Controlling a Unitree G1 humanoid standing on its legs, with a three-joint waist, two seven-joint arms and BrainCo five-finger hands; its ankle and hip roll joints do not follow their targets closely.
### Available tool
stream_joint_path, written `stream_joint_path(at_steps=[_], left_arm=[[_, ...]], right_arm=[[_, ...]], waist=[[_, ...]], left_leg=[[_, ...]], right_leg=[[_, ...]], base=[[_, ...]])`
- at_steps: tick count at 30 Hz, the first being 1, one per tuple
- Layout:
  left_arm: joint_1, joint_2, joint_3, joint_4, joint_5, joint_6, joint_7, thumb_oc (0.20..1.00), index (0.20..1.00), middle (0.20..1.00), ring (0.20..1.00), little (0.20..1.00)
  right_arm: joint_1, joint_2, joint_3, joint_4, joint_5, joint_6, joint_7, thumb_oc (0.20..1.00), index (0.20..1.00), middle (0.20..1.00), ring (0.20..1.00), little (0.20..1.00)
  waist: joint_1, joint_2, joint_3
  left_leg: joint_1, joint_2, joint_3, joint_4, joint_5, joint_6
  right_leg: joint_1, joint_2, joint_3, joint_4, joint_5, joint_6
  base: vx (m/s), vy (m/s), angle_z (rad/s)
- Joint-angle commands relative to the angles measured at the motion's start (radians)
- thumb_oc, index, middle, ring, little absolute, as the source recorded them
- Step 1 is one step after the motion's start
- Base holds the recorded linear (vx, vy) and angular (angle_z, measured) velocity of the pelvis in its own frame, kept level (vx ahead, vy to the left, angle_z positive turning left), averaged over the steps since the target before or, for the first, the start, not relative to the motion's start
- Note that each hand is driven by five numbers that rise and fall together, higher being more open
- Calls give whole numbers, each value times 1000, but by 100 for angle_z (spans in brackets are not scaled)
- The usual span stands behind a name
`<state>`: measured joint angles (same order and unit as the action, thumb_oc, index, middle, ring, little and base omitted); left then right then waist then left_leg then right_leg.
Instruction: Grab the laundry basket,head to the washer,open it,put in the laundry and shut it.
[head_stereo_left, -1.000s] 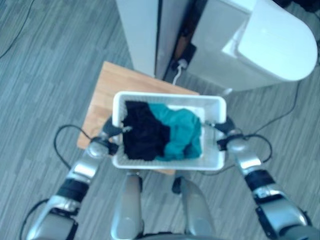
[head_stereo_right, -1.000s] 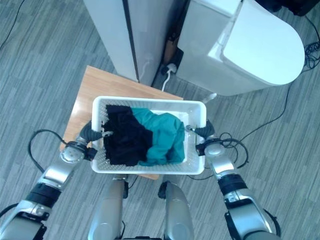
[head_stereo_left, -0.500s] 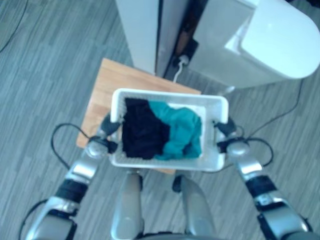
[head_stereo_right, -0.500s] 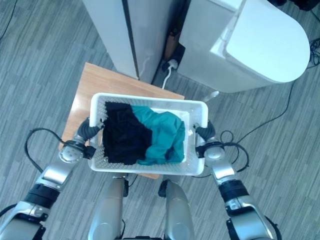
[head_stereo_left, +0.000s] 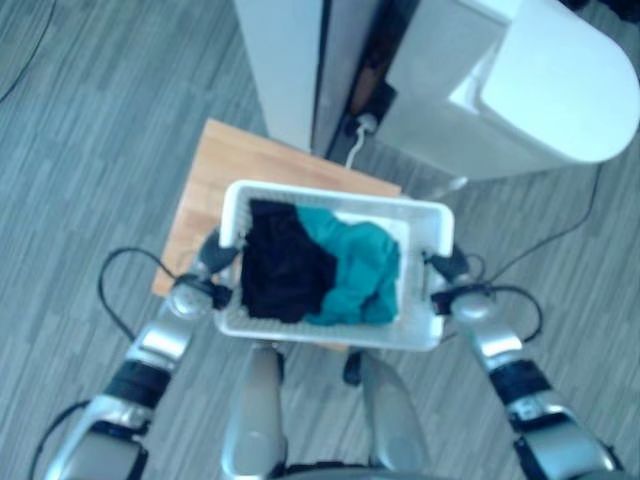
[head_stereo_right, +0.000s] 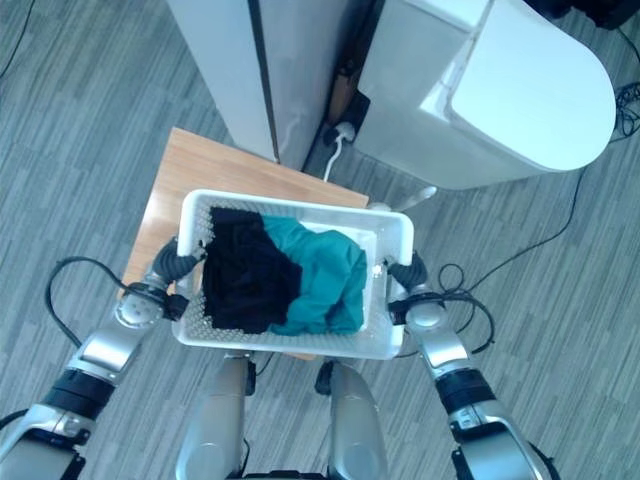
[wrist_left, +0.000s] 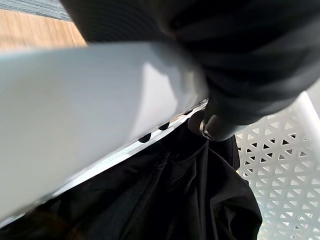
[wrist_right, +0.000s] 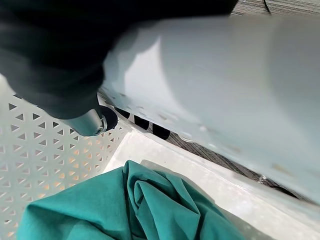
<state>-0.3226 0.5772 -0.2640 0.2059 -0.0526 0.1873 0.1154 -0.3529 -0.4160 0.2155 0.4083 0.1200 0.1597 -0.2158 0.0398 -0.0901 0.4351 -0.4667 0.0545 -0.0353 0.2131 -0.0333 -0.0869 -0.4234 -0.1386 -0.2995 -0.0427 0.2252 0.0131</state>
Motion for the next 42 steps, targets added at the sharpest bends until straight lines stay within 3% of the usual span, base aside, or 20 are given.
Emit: stream_joint_path(at_steps=[1,17,30,37,42], left_arm=[[1,-17,-3,-108,-103,-72,-89,200,200,200,200,200],[139,57,39,-287,-208,-119,-149,200,200,200,200,200],[176,93,46,-360,-217,-100,-231,200,200,200,200,200],[122,101,-1,-362,-200,-70,-273,200,200,200,200,200],[-44,58,-100,-284,-140,-50,-305,200,200,200,200,200]], right_arm=[[96,58,62,-63,84,-42,121,200,200,200,200,200],[288,33,-33,-235,170,-82,182,200,200,200,200,200],[390,-81,-145,-357,197,-48,302,200,200,200,200,200],[403,-108,-172,-354,199,-16,344,200,200,200,200,200],[396,-125,-182,-323,180,9,366,200,200,200,200,200]], waist=[[17,34,-31],[1,20,-92],[-26,14,-189],[-34,2,-213],[-53,-9,-234]], left_leg=[[1,13,41,-95,50,32],[182,0,49,-119,0,60],[315,-31,65,-152,-30,92],[366,-54,80,-127,-70,119],[388,-77,89,-134,-80,137]], right_leg=[[36,-78,23,123,-152,113],[180,-91,36,161,-190,136],[285,-107,40,169,-195,164],[320,-120,60,194,-176,181],[324,-133,80,194,-132,197]], base=[[39,18,0],[67,42,-1],[85,81,-4],[46,84,-11],[-1,68,-13]])
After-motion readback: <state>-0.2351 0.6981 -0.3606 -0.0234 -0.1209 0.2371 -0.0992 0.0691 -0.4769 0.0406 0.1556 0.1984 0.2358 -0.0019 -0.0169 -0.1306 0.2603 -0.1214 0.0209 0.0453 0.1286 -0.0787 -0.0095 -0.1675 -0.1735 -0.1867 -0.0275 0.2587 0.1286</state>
